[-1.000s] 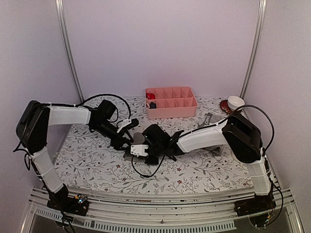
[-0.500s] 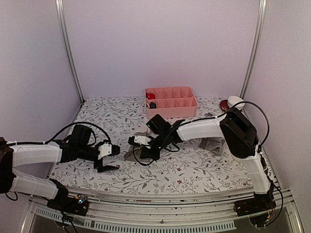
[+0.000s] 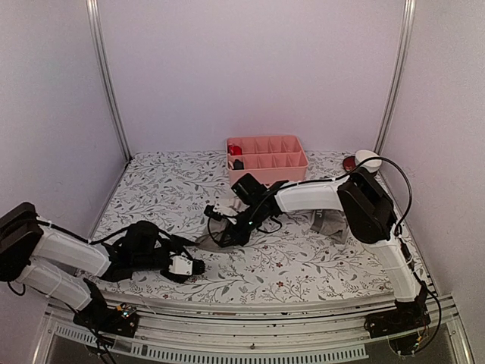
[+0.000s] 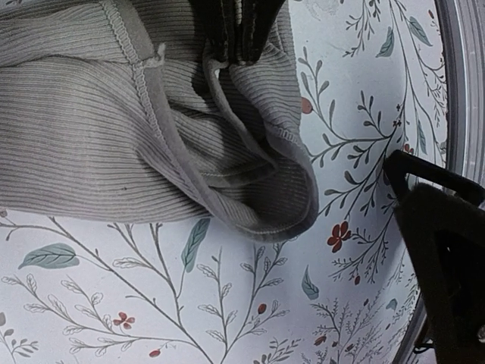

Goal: Roll the underwear
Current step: Roll the underwear at the center of the board.

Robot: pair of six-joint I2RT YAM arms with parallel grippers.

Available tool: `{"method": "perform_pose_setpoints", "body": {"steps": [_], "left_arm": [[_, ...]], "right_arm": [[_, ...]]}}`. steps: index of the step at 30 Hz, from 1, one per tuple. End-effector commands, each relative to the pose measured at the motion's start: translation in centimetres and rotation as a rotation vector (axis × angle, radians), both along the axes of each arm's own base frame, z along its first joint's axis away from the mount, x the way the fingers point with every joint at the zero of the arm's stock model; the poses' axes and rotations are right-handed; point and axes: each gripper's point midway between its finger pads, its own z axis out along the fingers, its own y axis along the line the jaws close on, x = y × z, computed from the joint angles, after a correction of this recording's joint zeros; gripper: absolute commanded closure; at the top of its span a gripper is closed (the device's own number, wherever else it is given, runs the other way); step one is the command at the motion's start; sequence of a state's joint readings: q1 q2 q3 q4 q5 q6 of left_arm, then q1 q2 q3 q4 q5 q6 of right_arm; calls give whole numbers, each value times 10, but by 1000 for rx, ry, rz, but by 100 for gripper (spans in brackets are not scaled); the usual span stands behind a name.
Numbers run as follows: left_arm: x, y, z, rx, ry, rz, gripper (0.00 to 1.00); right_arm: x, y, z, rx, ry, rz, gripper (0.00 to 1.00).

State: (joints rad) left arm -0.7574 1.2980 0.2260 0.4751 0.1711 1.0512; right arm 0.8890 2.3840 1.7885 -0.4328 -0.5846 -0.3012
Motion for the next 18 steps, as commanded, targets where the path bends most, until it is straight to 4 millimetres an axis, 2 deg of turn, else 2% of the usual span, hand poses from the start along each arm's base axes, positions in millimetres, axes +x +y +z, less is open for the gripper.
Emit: {"method": "perform_pose_setpoints", "body": {"steps": [1, 4, 8, 18], "left_arm": [[29, -14, 6, 48, -160, 55, 20], [39, -17, 2, 77, -228, 75, 25], [44, -17, -11, 159, -292, 69, 40], [40, -15, -36, 275, -358, 41, 51]], "right_arm": [[-19, -16, -32, -89, 147, -11, 97], [-18, -16, -31, -83, 155, -12, 97], [-18, -16, -31, -80, 161, -11, 97], [-17, -17, -30, -68, 169, -2, 96]]}}
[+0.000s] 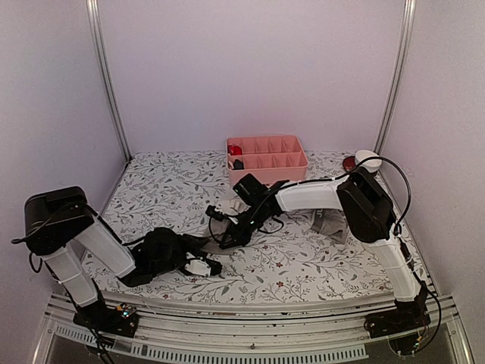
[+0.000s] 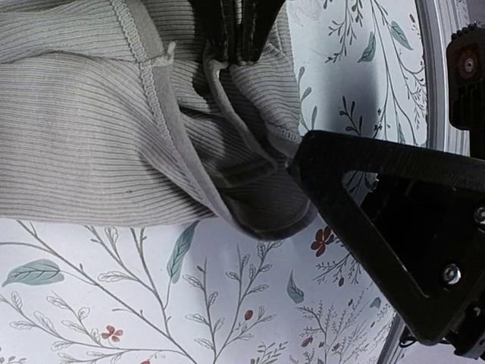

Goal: Roll the underwear
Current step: Roll the underwear at the center of the board.

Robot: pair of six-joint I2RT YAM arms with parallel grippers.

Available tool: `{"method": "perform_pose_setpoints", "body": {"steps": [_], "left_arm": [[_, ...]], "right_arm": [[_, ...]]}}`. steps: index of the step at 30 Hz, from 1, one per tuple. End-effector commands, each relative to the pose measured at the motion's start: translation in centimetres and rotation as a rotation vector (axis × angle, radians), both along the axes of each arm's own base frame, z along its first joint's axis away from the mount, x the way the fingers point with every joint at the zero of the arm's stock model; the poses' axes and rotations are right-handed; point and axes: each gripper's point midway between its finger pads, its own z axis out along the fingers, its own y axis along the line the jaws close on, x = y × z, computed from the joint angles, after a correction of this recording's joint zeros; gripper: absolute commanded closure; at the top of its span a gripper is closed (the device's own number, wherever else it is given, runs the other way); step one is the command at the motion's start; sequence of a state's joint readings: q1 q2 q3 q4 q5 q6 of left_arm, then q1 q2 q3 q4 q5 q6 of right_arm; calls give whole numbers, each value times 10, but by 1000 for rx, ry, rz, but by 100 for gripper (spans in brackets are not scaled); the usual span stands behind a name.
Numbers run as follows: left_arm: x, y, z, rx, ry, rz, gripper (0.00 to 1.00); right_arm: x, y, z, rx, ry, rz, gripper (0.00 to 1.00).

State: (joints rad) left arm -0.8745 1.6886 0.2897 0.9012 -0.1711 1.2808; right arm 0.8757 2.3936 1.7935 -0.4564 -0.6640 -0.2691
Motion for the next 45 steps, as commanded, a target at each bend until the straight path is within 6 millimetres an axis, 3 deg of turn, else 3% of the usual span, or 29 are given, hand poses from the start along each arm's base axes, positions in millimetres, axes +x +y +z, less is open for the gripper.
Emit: {"method": "perform_pose_setpoints", "body": {"steps": [1, 7, 8, 9, 12, 15, 20, 22, 26, 32, 36, 39, 41, 45], "left_arm": [[-4, 5, -22, 101, -24, 2, 54], [-2, 3, -35, 133, -61, 5, 78], [-3, 3, -36, 132, -53, 6, 85], [-3, 2, -36, 123, -44, 10, 99], [-5, -1, -32, 93, -2, 15, 100], [-17, -1, -37, 92, 151, 22, 100], [-36, -16, -24, 18, 470, 19, 100], [-38, -18, -18, 1, 561, 25, 100], [-39, -15, -19, -1, 719, 59, 100], [-37, -12, -21, -17, 923, 108, 100], [-33, -16, -13, -52, 1083, 118, 100], [-30, -16, -6, -72, 1226, 136, 100], [-26, -17, -1, -86, 1307, 137, 100], [-24, -19, 0, -105, 1444, 148, 100]], "right_arm": [[-10, -14, -30, -82, 76, -2, 96], [-11, -14, -30, -80, 77, 5, 96], [-11, -14, -30, -79, 76, 6, 96], [-10, -15, -30, -80, 71, 5, 96], [-6, -15, -28, -87, 46, -2, 96], [-1, -18, -15, -82, -14, -19, 84], [4, -34, 39, -70, -232, -101, 52], [5, -42, 74, -55, -364, -154, 37], [-9, -60, 113, -57, -574, -233, 24], [-55, -83, 146, 18, -776, -256, 21], [-98, -81, 150, 114, -890, -137, 28], [-123, -71, 136, 123, -984, -14, 30], [-129, -63, 120, 91, -1035, 55, 37], [-115, -42, 86, -16, -1099, 115, 43]]}}
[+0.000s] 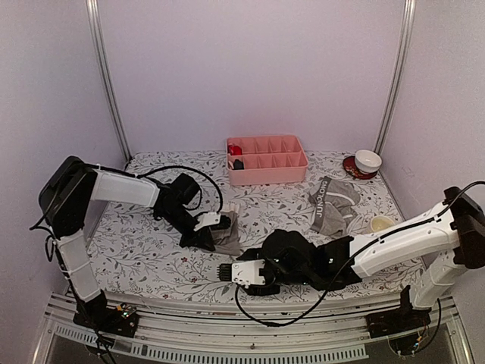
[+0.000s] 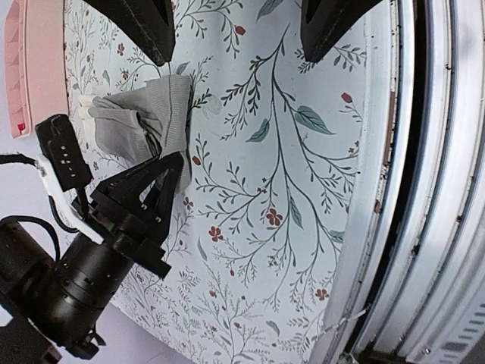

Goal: Roll the underwear
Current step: Roll the underwear at the center of the board.

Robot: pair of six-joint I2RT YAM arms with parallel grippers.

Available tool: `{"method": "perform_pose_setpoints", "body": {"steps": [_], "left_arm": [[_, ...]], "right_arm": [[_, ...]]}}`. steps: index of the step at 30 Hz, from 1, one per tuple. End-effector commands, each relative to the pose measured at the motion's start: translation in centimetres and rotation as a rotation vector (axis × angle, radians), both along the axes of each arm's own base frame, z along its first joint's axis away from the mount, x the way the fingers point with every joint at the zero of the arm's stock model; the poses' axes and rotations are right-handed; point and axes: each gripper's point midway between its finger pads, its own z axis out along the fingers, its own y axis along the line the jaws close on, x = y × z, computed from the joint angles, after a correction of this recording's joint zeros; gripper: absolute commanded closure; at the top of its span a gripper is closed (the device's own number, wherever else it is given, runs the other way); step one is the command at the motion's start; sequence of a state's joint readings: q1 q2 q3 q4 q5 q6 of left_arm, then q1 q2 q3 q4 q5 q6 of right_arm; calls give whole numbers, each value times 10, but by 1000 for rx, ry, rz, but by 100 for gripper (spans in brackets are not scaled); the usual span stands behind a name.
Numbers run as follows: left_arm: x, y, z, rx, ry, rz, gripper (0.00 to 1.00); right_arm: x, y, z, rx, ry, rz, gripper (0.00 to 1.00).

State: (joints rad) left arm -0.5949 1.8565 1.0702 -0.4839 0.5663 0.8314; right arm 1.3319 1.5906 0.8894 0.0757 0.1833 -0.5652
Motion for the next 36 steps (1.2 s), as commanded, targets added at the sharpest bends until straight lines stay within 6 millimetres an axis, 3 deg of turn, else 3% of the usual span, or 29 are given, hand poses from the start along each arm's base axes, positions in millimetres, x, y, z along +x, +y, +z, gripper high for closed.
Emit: {"method": "perform_pose_setpoints", "body": {"steps": [1, 5, 12, 19, 22, 26, 28, 31, 36], "left_arm": [[-26, 4, 1, -17, 281, 15, 100], [-25, 4, -8, 1, 362, 32, 100], [-23, 7, -11, 5, 418, 40, 100], [-26, 9, -12, 2, 428, 31, 100], [-25, 9, -11, 1, 423, 31, 100], [-25, 10, -11, 8, 417, 32, 100], [-24, 10, -10, 9, 409, 33, 100], [-22, 12, -5, 10, 364, 38, 86], [-9, 15, 39, -50, 142, 57, 48]], "right_arm": [[27, 27, -32, -115, -176, -2, 45], [55, 45, -60, -212, -292, -49, 53], [100, 53, -72, -206, -320, -97, 51], [112, 55, -85, -217, -311, -100, 54], [106, 51, -101, -251, -263, -71, 65], [104, 57, -102, -242, -185, -68, 91], [101, 56, -104, -251, -149, -66, 97], [95, 57, -106, -262, -52, -65, 98], [78, 54, -108, -271, 145, -58, 97]]}}
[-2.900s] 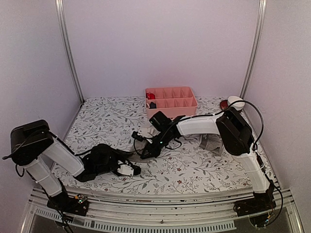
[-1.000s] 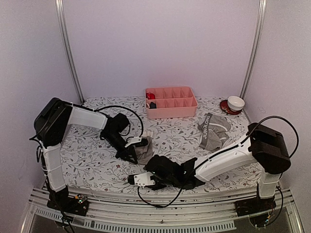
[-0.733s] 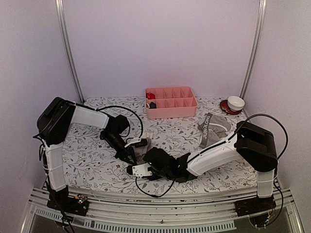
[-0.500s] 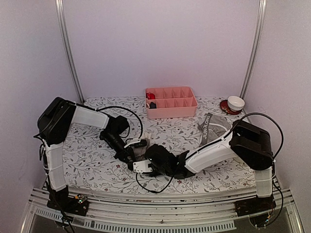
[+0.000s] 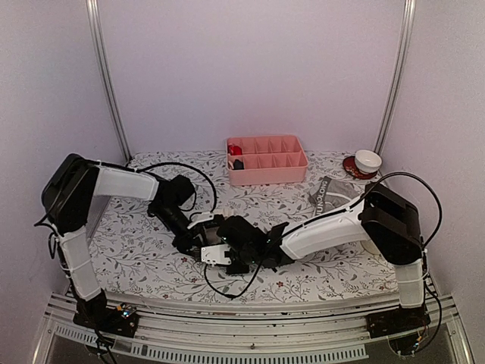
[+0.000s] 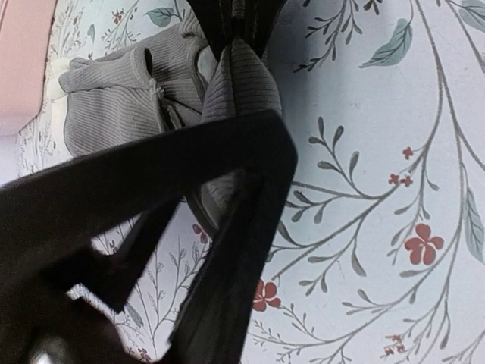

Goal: Roll the underwear
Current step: Roll the underwear at the center of the board.

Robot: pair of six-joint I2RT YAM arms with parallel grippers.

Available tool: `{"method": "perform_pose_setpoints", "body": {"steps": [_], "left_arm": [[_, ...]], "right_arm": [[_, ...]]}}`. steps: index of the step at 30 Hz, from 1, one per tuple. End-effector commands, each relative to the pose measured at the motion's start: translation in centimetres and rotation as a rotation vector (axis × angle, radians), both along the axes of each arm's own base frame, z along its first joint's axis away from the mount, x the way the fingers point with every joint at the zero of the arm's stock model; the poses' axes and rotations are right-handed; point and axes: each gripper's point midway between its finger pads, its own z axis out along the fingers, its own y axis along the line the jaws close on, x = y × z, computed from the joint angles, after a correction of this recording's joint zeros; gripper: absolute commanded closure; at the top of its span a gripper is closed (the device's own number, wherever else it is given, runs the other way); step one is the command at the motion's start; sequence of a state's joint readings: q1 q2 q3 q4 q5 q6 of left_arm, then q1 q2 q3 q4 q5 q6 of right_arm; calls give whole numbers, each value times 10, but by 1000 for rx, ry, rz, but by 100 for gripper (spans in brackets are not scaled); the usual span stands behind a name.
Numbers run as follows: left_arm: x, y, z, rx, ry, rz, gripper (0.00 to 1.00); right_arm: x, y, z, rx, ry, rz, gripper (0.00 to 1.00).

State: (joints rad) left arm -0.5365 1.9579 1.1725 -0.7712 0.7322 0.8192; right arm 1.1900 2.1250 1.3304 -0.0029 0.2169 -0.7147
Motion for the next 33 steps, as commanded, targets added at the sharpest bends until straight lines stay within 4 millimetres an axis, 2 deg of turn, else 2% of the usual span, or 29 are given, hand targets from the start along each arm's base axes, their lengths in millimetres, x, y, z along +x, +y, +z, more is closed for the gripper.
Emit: {"method": "perform_pose_setpoints", "body": {"steps": [1, 5, 8, 12, 18, 21, 26, 33], "left_arm": [[19, 2, 47, -67, -239, 30, 43], [16, 12, 72, -110, -408, 36, 29], [11, 19, 82, -141, -515, 44, 26], [4, 34, 74, -174, -723, 48, 26], [-24, 48, 63, -233, -1152, -63, 28], [-41, 48, 62, -263, -1316, -120, 27], [-50, 41, 61, -272, -1362, -145, 27], [-41, 30, 42, -154, -1481, -210, 32]], "right_arm": [[-24, -9, -18, -31, 252, -25, 98], [-36, -16, -27, -50, 432, -49, 97], [-45, -18, -31, -56, 561, -54, 98], [-53, -18, -28, -44, 792, -66, 97], [-55, -14, -33, -49, 1060, -134, 97], [-50, -17, -53, -61, 1158, -191, 97], [-37, -19, -54, -17, 1247, -233, 97], [-27, -22, -56, 0, 1279, -276, 97]]}}
